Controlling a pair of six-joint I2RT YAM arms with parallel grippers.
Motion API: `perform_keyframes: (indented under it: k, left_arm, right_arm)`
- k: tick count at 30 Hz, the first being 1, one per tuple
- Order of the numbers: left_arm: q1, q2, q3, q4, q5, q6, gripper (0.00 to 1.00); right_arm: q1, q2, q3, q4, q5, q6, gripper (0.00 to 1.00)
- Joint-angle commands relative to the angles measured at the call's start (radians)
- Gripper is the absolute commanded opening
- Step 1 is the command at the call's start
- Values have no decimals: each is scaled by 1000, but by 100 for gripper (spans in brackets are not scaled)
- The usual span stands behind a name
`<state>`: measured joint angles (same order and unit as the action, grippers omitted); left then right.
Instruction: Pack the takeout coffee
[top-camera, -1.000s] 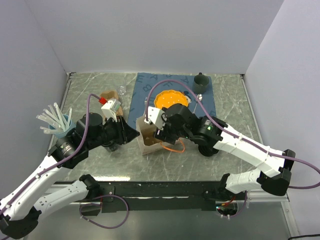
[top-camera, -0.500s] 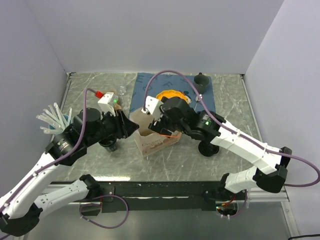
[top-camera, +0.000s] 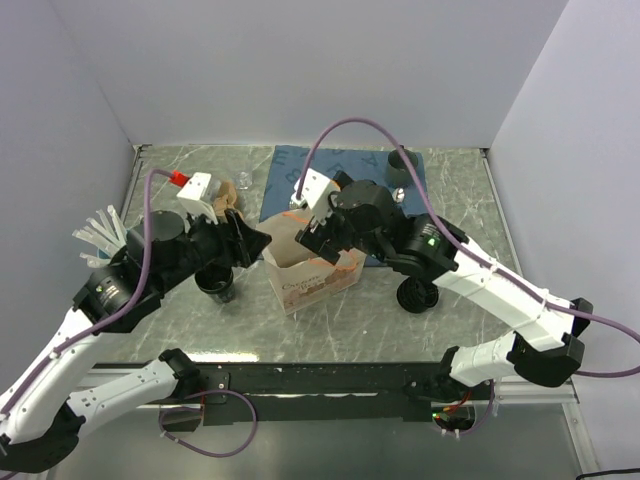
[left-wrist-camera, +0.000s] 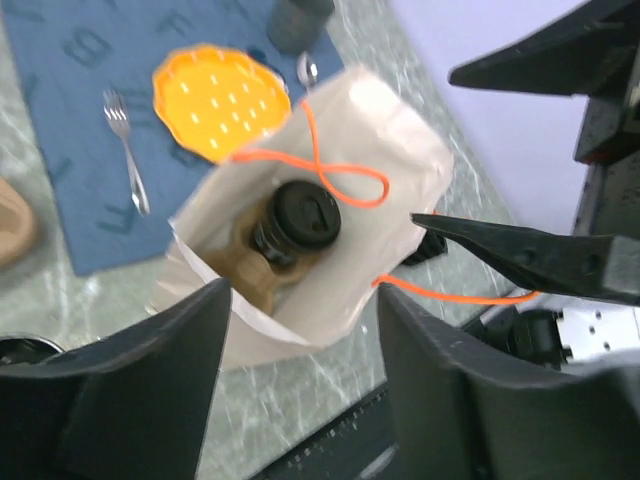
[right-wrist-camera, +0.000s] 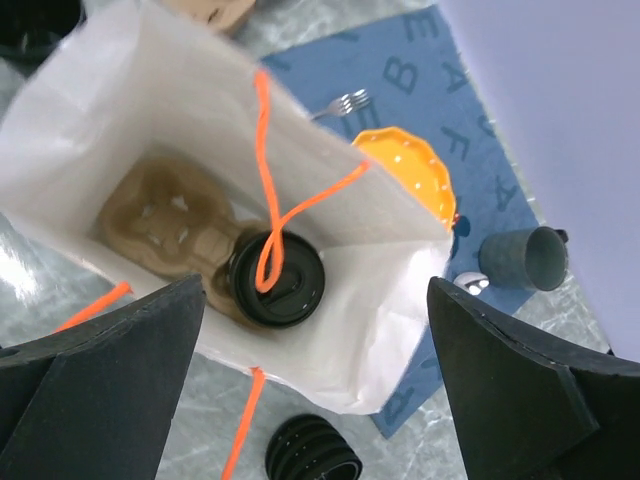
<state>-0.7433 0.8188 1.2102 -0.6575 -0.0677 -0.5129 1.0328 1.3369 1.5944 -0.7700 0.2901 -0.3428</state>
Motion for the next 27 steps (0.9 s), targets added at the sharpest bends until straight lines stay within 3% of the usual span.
perform_keyframes:
  k: [1,7,11,15,19,22,27]
  left_arm:
    - [-4,13,77,16,-90,50,71]
    - [-4,42,115,26,-161,31,99]
    - [-4,114,179,-23,-350,7,97]
    - [16,267,302,-157,-550,-53,97]
    - [195,414,503,-365,-583,-197,97]
    - [261,499,564,-557,-697,-307,97]
    - [386,534,473,-643,-773,-340,99]
  right_arm:
    - [-16,-12,114,17,47,83,100]
    - [-17,47,306,-78,57,257,100]
    - [-17,30,363,-185,18,389,100]
    - [-16,-62,236,-187,-58,412,100]
    - [-17,-175,118,-167,-82,478,100]
    - [-16,-274,24,-141,-68,490,100]
    - [-17,-384,-74,-58,-131,446,100]
